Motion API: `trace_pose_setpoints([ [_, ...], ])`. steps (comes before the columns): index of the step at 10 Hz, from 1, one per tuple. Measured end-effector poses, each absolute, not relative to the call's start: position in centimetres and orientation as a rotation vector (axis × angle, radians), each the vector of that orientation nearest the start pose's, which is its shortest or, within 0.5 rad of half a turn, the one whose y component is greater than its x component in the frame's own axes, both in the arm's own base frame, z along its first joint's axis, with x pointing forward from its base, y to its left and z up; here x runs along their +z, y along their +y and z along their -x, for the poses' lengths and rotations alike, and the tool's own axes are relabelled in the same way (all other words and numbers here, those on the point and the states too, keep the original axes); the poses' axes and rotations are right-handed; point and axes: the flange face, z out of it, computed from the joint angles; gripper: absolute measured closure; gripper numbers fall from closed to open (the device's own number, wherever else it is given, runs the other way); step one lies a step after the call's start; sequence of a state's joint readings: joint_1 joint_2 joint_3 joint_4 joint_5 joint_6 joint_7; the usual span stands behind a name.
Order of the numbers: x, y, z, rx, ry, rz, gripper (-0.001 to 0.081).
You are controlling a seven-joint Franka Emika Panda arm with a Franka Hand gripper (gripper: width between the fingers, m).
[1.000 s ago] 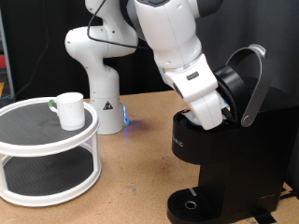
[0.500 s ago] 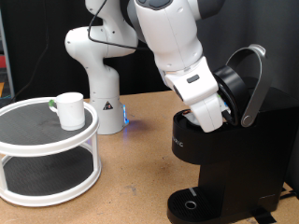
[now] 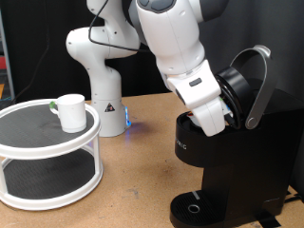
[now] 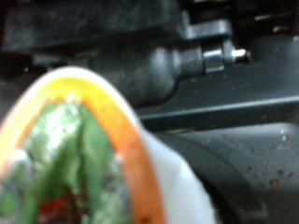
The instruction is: Make a cup of coffee with the keurig machine
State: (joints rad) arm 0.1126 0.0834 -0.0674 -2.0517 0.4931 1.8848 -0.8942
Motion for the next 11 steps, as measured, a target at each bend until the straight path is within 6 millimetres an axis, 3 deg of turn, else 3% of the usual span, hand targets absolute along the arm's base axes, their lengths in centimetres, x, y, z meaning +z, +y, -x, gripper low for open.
trace_pose_setpoints([
  [1,38.6,5.9,-53.8,0.053,-0.943,2.464,0.0375],
  [2,38.7,5.8,-53.6,0.054,-0.948,2.461,0.0375],
  [3,38.8,5.8,-53.4,0.059,-0.951,2.455,0.0174],
  [4,38.9,5.7,-53.1,0.063,-0.957,2.449,0.0174],
  [5,39.0,5.7,-52.8,0.060,-0.965,2.444,0.0058],
  [9,39.3,5.4,-53.1,-0.077,-1.011,2.421,0.0001],
  [11,40.9,4.9,-52.9,-0.174,-1.022,2.387,-0.0002],
])
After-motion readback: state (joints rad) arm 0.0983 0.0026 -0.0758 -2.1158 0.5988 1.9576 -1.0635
